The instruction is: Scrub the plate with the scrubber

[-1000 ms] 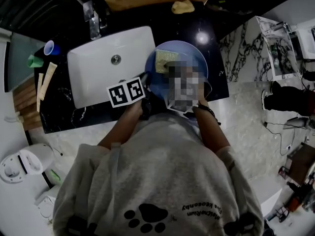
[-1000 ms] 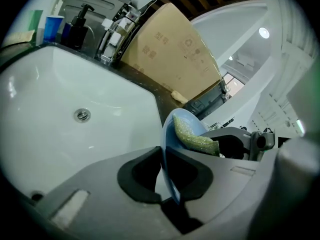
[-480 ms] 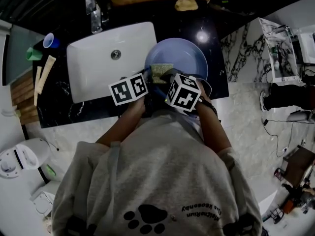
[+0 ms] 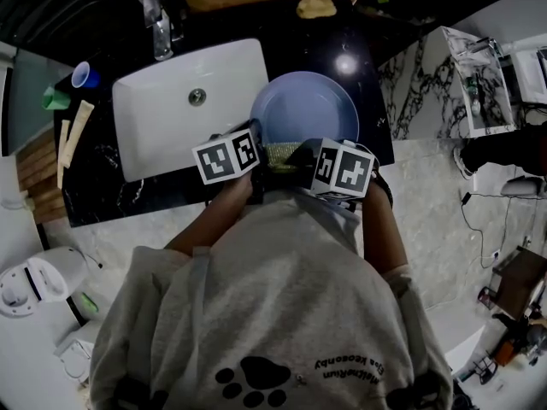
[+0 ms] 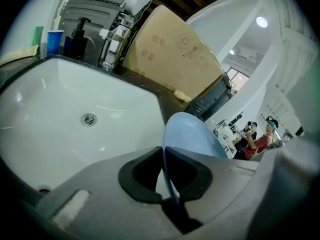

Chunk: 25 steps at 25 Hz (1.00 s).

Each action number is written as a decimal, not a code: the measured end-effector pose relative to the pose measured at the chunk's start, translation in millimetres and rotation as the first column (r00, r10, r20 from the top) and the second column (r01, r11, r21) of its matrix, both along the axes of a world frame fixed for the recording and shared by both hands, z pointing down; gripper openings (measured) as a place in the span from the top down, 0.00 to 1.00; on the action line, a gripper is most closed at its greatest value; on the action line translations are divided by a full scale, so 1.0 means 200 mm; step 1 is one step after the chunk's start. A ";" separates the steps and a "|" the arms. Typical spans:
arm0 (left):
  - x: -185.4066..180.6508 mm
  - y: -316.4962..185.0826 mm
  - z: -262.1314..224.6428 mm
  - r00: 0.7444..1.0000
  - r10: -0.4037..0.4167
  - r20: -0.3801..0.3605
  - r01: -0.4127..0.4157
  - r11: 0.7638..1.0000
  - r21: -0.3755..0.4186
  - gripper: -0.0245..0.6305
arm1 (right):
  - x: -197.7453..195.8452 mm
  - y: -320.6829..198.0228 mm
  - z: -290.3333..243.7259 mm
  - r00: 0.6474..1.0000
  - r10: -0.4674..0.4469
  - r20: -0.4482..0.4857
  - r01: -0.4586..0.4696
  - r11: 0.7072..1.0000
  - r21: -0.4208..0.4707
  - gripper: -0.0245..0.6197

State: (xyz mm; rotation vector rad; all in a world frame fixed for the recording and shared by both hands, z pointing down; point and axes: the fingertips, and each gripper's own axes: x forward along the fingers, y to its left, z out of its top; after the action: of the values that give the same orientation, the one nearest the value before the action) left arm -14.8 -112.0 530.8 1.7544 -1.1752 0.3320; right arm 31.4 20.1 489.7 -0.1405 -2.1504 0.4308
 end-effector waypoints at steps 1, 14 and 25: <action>0.00 0.00 0.00 1.000 0.000 0.001 0.000 1.000 0.003 0.94 | 0.00 0.02 -0.02 1.000 -0.010 0.018 0.010 1.000 -0.012 0.85; 0.00 0.00 0.00 0.998 0.011 0.056 -0.012 1.000 0.024 0.94 | 0.21 -0.39 -0.40 0.976 0.197 0.089 -0.216 0.863 0.458 0.85; 0.03 -0.02 -0.01 0.985 0.063 0.163 -0.075 0.995 0.067 0.92 | 0.35 -0.73 -0.11 0.943 0.304 -0.132 -0.106 0.655 0.748 0.85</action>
State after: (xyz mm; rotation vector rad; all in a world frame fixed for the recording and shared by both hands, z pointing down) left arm -8.8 -116.8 529.4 1.8628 -1.2560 0.4858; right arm 102.1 -125.4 468.5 0.6017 -1.9306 -0.3161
